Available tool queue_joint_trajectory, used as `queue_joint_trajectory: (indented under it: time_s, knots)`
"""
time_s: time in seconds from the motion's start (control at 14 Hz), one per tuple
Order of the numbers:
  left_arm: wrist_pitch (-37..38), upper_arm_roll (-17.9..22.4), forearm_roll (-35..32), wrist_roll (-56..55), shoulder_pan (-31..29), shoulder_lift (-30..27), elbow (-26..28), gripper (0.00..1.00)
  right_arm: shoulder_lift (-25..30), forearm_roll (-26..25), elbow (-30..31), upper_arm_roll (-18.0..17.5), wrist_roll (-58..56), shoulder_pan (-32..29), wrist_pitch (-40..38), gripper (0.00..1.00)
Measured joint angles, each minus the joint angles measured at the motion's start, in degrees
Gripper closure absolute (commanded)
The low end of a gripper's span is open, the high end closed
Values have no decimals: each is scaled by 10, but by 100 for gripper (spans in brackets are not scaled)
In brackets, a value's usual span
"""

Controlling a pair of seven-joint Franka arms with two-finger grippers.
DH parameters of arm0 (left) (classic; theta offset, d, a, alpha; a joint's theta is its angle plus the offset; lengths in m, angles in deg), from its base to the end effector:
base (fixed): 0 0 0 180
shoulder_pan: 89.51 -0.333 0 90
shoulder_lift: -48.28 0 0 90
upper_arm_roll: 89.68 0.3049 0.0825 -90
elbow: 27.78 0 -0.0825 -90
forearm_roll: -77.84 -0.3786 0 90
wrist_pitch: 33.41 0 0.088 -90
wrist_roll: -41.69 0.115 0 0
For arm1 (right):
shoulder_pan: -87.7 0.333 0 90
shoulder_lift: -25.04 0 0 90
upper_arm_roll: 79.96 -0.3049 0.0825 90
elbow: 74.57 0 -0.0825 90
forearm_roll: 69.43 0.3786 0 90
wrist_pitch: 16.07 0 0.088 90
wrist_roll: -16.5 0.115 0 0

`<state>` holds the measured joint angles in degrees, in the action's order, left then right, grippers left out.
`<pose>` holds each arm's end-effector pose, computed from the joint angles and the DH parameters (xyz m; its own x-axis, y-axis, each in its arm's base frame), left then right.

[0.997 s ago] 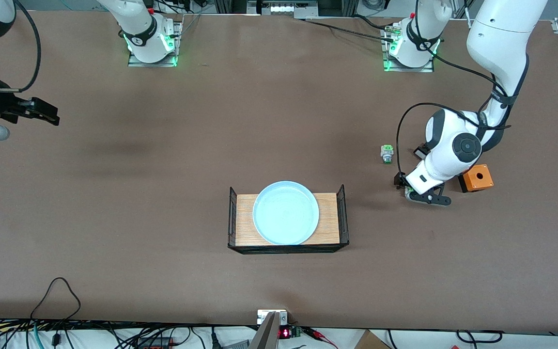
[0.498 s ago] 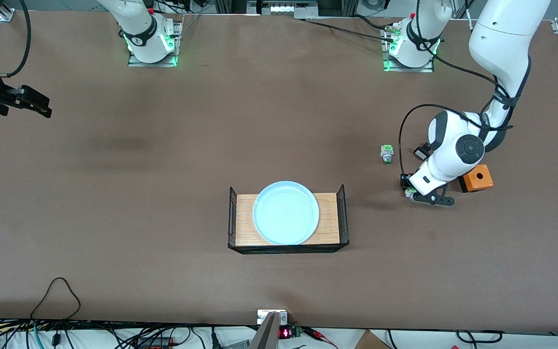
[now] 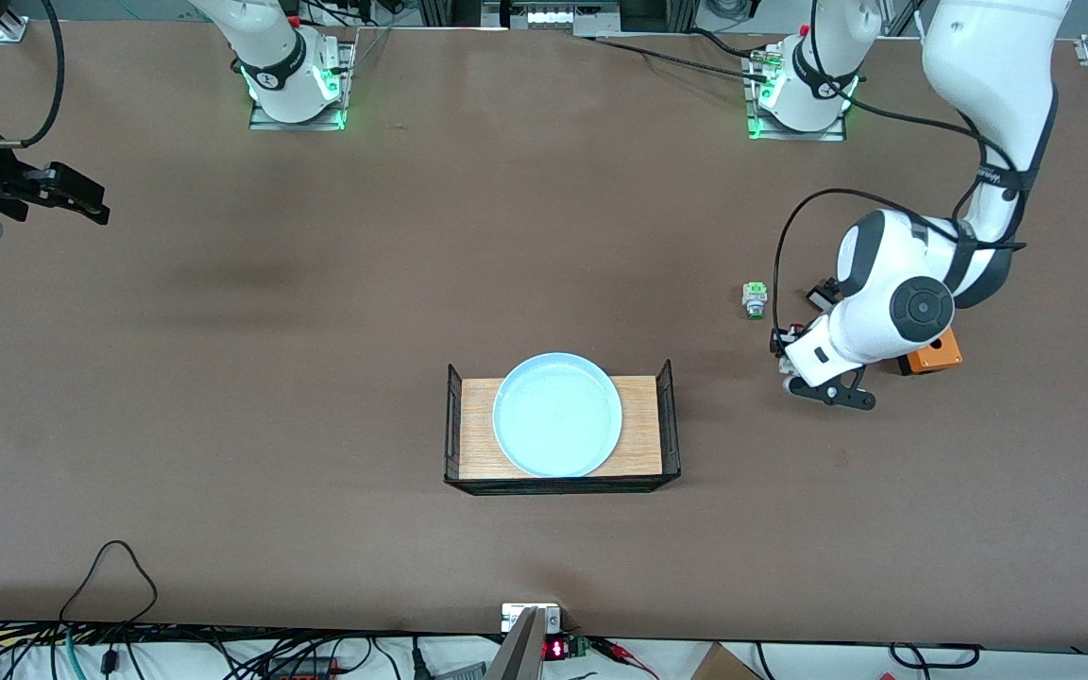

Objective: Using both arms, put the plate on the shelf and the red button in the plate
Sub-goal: 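Grasp the red-based push-button switch with the left gripper and lift it, then carry the switch with the left gripper over the blue plate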

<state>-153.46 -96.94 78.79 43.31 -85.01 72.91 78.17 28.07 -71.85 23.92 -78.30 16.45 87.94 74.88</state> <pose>0.5967 -0.1217 0.2650 0.9595 -0.2183 -0.1781 -0.2089 -0.9754 0.0703 0.5294 -0.0183 0.5665 0.9966 -0.0230 -0.0787 -0.0198 -0.9990 0.0404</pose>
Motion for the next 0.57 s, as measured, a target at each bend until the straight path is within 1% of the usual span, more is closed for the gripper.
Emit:
queue_joint_trajectory:
  time_s: [0.14,0.28,0.43,0.57]
  knots:
    - [68,-34,0,-1,2,-3,-61,86,0,0,0,0,-1,0,0,0]
    - [110,-73,0,-18,12,-4,-117,86,0,0,0,0,-2,0,0,0]
    - [140,-90,1,-60,45,-4,-172,86,0,0,0,0,-2,0,0,0]
    - [164,-93,1,-114,93,-4,-220,86,0,1,0,0,-2,0,0,0]
